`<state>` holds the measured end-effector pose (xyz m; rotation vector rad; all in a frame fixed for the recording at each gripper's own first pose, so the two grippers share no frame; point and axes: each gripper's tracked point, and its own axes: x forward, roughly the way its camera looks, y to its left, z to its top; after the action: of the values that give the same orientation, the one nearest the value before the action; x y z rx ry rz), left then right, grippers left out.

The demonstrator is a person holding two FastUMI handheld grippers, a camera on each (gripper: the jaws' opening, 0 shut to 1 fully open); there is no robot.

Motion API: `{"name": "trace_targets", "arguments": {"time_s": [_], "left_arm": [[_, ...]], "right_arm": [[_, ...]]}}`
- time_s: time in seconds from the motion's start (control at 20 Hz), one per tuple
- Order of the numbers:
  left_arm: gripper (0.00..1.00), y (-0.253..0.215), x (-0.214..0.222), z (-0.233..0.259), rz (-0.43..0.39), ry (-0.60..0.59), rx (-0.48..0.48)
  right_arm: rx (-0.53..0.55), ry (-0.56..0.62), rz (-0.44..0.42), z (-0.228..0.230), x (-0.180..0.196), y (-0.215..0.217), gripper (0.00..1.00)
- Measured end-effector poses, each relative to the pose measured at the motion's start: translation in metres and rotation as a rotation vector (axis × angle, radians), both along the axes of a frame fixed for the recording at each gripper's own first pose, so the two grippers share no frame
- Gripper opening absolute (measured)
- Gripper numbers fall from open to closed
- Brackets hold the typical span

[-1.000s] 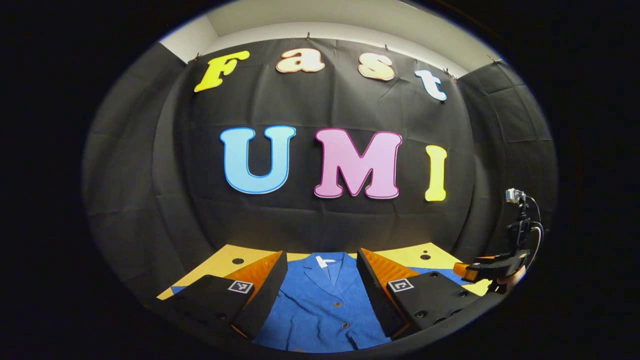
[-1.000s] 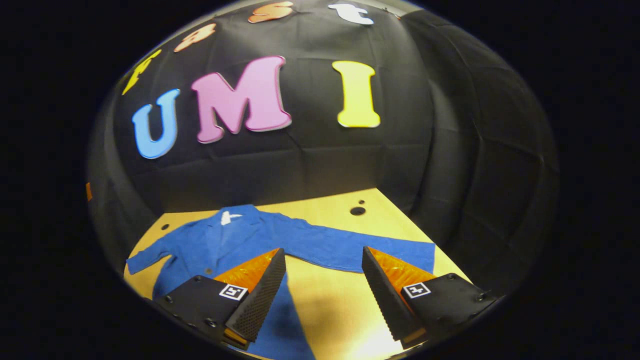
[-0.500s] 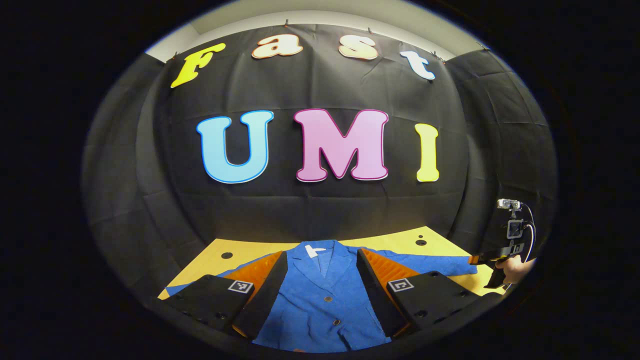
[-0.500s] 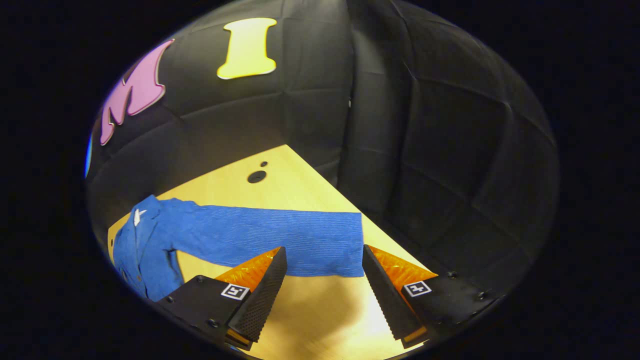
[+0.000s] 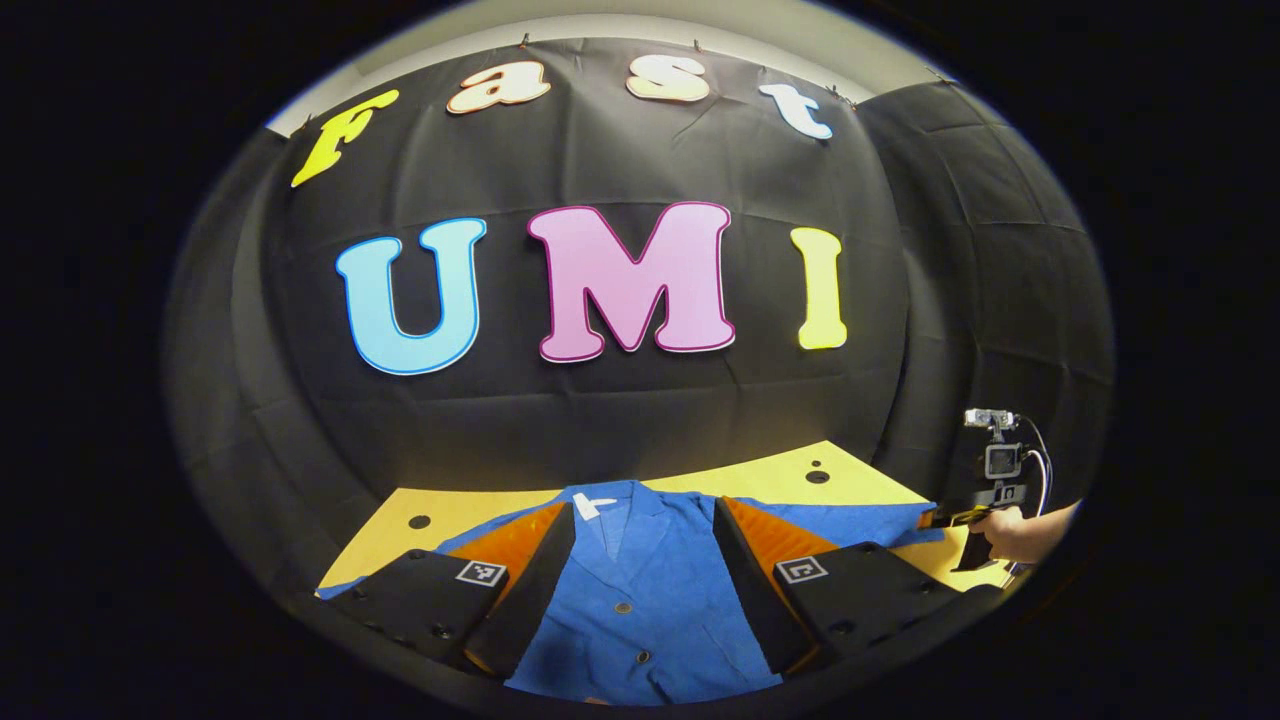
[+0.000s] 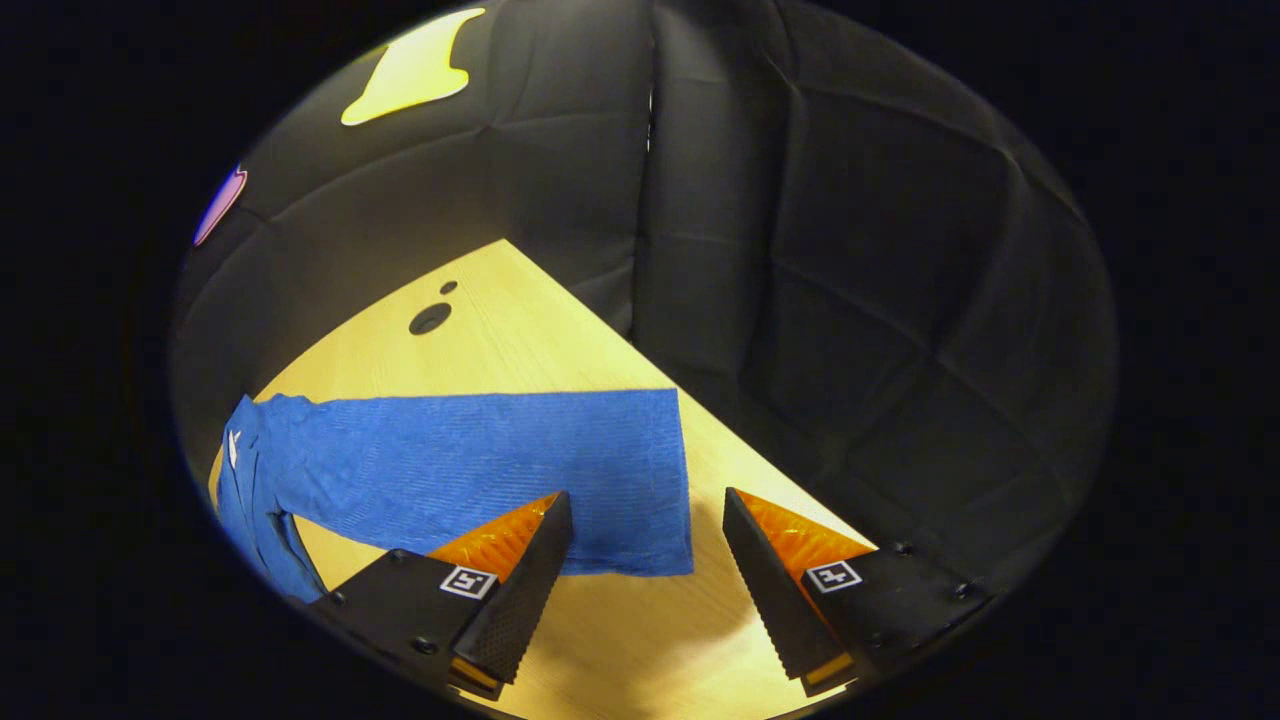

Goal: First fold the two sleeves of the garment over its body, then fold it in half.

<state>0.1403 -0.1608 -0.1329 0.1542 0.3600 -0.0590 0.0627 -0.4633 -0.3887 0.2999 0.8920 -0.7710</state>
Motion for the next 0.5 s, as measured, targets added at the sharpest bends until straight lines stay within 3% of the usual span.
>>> {"name": "trace_targets", "arguments": {"time_s": [0.15,0.25,0.3,0.5], "left_arm": [[0.80,-0.005,0.005,-0.003,-0.008,0.010,-0.008],[0.80,-0.005,0.009,-0.006,-0.009,0.014,-0.014],[0.80,-0.005,0.010,-0.007,-0.007,0.014,-0.015],[0.80,-0.001,0.012,-0.009,0.001,0.012,-0.027]], "right_arm": [[0.003,0.049,0.042,-0.012,-0.003,0.002,0.97],[0.016,0.042,0.025,-0.010,-0.004,0.002,0.97],[0.032,0.046,0.011,-0.010,-0.007,0.000,0.88],[0.065,0.088,0.026,-0.011,-0.004,0.001,0.88]]}}
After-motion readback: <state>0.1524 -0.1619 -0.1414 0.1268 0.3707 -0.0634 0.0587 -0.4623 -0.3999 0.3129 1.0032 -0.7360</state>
